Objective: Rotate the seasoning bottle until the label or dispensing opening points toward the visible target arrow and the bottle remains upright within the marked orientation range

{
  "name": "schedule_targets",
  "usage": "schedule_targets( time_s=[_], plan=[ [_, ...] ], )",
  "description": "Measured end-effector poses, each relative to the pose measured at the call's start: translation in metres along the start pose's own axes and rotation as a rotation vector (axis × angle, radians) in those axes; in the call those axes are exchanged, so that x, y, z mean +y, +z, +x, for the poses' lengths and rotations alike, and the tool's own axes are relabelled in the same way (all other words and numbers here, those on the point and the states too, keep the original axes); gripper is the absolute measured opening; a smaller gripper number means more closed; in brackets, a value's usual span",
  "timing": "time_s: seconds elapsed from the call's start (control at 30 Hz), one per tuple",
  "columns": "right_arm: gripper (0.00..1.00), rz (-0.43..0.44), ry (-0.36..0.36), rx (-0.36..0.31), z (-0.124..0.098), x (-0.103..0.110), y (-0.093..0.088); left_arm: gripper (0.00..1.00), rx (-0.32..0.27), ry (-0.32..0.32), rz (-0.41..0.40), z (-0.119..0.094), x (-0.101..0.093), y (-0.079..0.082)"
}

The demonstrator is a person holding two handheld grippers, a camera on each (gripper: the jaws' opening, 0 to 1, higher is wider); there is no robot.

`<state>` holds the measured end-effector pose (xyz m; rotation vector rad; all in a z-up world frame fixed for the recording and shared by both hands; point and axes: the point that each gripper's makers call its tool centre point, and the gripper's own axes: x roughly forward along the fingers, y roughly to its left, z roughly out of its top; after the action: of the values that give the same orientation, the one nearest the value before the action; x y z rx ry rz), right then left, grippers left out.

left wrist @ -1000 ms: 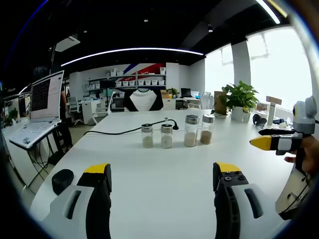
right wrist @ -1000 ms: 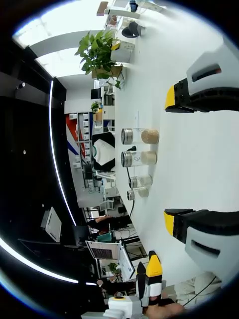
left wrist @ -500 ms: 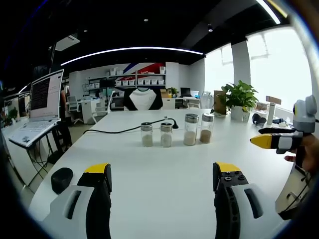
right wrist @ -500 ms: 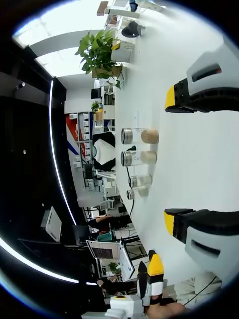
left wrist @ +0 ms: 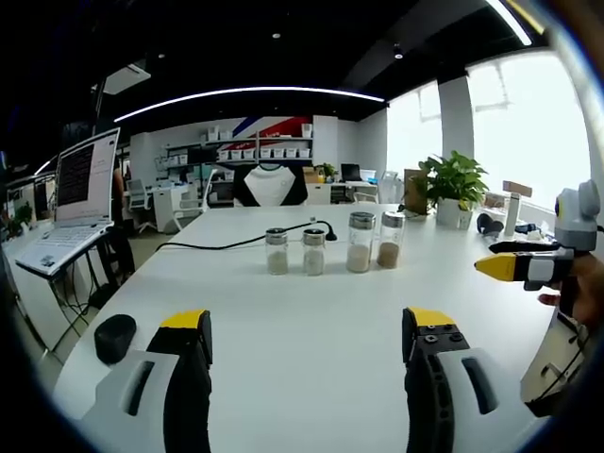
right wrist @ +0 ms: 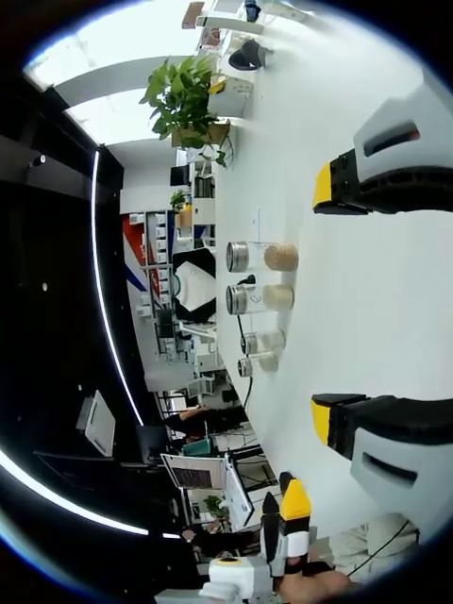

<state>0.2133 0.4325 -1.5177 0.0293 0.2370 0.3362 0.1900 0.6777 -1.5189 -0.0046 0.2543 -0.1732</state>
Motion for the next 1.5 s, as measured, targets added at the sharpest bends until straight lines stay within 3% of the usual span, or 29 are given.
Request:
schedule_targets(
  time_s=[1.5],
  plan=[
    [0.74,0.008,0.017,0.026,0.004,-0.002,-0.010,0.85,0.021,-0.011,-0.002,0.011,0.000,-0.009]
  ],
)
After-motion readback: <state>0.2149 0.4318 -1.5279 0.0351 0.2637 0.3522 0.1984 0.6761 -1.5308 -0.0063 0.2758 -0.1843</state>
